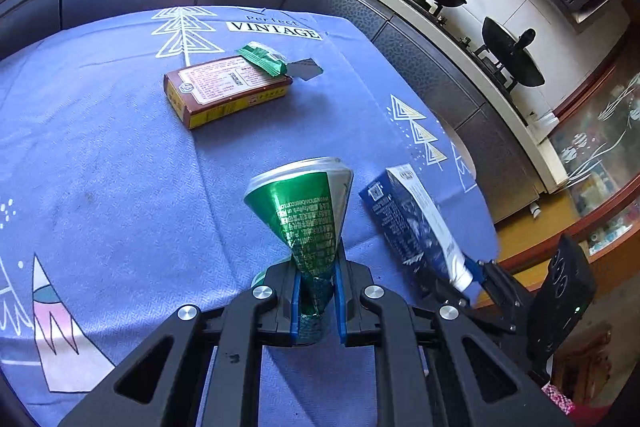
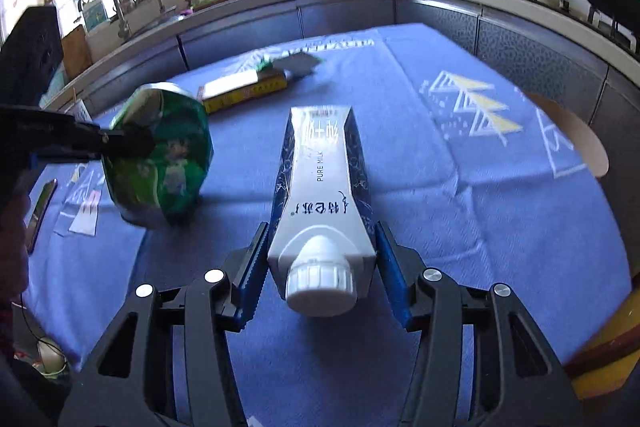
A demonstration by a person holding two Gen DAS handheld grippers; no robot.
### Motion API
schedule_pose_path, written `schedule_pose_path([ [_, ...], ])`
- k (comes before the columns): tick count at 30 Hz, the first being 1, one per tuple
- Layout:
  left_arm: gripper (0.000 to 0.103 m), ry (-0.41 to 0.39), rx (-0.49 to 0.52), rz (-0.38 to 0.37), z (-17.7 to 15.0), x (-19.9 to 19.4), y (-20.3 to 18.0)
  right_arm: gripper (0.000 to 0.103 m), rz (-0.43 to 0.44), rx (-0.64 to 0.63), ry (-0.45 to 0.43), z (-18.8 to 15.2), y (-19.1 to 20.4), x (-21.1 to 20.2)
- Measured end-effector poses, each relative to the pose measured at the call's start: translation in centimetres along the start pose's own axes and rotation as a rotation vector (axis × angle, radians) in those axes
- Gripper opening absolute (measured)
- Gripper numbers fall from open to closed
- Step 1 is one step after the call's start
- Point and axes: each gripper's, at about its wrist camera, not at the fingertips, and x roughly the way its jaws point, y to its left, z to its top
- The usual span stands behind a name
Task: Collect trash
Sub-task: 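Lift the can and milk carton off the table with both tools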
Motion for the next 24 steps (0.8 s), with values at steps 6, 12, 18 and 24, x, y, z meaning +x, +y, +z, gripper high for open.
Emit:
schedule_pose_path([
  [6,0.014,-0.022,0.017,0.073,-0.3,-0.4,-0.3,0.065,-0.007,-0.007,0.003,-0.1,0.7,0.2],
  [12,0.015,-0.028,0.032,0.105,-0.4,-0.4,-0.6,0.071,-0.003,-0.021,0.009,0.6,1.5,0.6],
  [18,0.016,-0.025,0.039,0.131,-0.6,0.0,-0.8,0.071,-0.009,-0.006,0.013,0.9,1.3,1.0],
  [24,0.017,-0.020,0.039,0.137,-0.7,0.2,-0.8,0.071,-0.012,0.011,0.025,0.8,1.0,1.3],
])
